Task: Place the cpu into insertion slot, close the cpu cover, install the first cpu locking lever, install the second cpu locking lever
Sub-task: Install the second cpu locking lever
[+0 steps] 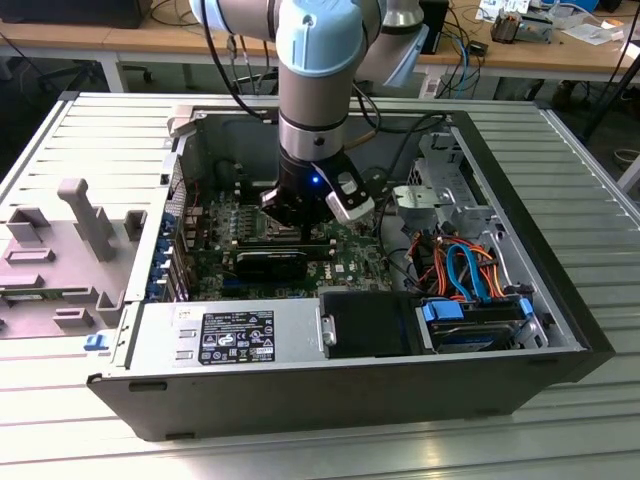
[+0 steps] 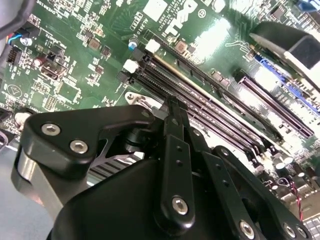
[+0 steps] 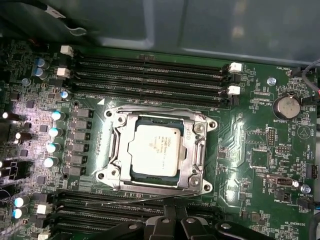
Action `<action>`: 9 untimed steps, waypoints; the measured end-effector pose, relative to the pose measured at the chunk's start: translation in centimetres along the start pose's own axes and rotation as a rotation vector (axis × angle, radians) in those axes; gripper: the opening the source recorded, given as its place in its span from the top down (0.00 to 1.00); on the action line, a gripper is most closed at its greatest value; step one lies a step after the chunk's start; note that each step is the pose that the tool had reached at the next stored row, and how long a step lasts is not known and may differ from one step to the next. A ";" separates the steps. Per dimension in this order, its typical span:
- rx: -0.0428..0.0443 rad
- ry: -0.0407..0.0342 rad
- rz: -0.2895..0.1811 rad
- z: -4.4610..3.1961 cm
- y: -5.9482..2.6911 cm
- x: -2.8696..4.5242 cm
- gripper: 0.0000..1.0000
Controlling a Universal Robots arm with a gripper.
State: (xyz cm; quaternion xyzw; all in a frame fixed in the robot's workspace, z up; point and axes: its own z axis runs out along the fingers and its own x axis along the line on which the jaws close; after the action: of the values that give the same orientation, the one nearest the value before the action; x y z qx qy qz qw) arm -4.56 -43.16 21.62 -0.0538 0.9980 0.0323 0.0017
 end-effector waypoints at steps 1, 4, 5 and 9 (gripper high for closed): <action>0.0000 0.0000 0.000 -0.16 0.00 0.00 0.89; -0.0002 -0.0001 0.000 -0.40 0.01 -0.06 0.89; -0.0002 0.0002 0.000 -0.41 0.00 -0.15 0.89; -0.0003 0.0042 0.000 -0.41 -0.04 -0.53 0.89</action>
State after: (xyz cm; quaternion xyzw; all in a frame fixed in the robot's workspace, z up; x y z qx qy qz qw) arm -4.03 -43.17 22.02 -0.0537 0.9980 0.0323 -0.0004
